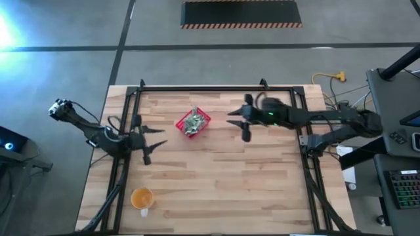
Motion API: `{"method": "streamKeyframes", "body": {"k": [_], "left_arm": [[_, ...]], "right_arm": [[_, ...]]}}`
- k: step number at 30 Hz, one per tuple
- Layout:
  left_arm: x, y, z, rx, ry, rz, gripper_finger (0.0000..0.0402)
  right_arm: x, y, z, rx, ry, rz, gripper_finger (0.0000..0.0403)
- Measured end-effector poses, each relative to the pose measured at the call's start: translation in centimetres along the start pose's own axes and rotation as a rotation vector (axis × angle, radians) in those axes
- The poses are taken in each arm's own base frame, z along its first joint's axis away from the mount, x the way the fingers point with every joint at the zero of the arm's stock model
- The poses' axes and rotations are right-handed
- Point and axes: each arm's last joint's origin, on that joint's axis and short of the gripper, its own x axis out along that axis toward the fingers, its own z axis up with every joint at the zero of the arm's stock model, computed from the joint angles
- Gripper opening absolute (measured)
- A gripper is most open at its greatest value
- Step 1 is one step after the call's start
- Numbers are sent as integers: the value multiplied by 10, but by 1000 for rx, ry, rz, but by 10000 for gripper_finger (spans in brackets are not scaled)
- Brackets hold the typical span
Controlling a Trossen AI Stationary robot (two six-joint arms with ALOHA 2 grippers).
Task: Pick and place Stevia / Truvia into bins
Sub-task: Return to Home Position
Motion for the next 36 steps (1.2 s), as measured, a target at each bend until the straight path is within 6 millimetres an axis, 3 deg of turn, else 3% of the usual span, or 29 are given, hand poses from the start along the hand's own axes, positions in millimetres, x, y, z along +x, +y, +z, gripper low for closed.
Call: {"method": "streamKeyframes", "body": {"k": [5,11,17,27,31,36], "left_arm": [[-4,9,-6,43,-286,-299,162],[4,25,-25,12,-251,-188,162],[6,34,-38,2,-240,-197,162],[-19,47,-52,-35,-208,-163,162],[-25,46,-64,-43,-229,-157,162],[-17,39,-78,-34,-192,-160,162]], "right_arm": [[-37,2,-17,25,-182,-31,127],[-65,5,-28,11,-271,18,122],[-82,5,-43,-19,-305,93,122],[-118,5,-86,0,-380,8,127],[-129,10,-102,8,-430,8,122],[-139,14,-116,33,-494,9,118]]}}
